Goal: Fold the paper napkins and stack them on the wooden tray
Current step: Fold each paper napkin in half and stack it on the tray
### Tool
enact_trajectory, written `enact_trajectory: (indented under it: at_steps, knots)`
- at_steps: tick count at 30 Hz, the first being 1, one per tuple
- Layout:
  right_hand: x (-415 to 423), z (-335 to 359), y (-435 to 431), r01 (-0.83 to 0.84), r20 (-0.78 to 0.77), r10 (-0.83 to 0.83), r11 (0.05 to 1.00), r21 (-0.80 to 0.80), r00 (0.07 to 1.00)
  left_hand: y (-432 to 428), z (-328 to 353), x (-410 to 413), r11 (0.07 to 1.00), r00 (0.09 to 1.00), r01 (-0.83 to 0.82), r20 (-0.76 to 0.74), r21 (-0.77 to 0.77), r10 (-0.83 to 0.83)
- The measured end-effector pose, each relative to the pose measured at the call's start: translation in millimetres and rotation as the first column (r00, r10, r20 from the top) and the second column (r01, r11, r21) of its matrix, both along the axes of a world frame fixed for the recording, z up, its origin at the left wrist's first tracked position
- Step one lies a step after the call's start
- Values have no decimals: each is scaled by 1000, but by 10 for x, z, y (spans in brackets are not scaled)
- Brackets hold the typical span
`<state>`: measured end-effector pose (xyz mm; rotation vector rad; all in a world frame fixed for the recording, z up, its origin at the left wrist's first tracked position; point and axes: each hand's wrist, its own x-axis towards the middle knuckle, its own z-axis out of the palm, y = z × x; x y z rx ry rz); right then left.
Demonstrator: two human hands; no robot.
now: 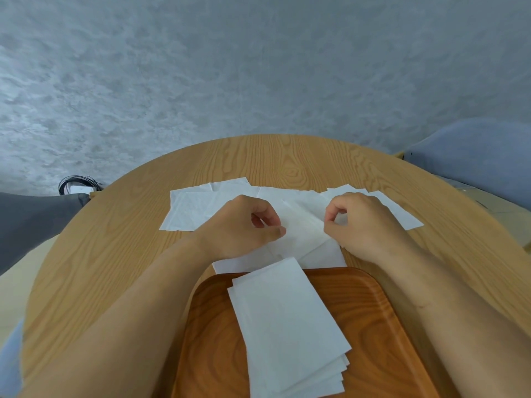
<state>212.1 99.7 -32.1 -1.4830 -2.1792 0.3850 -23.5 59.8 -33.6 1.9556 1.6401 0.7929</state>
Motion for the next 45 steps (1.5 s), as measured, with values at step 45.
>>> enact_trajectory:
  at_steps: [45]
  knots:
    - [-78, 224, -227, -539, -540, 219, 634, -554, 813, -210, 301, -23, 922, 957, 243, 231, -301, -177]
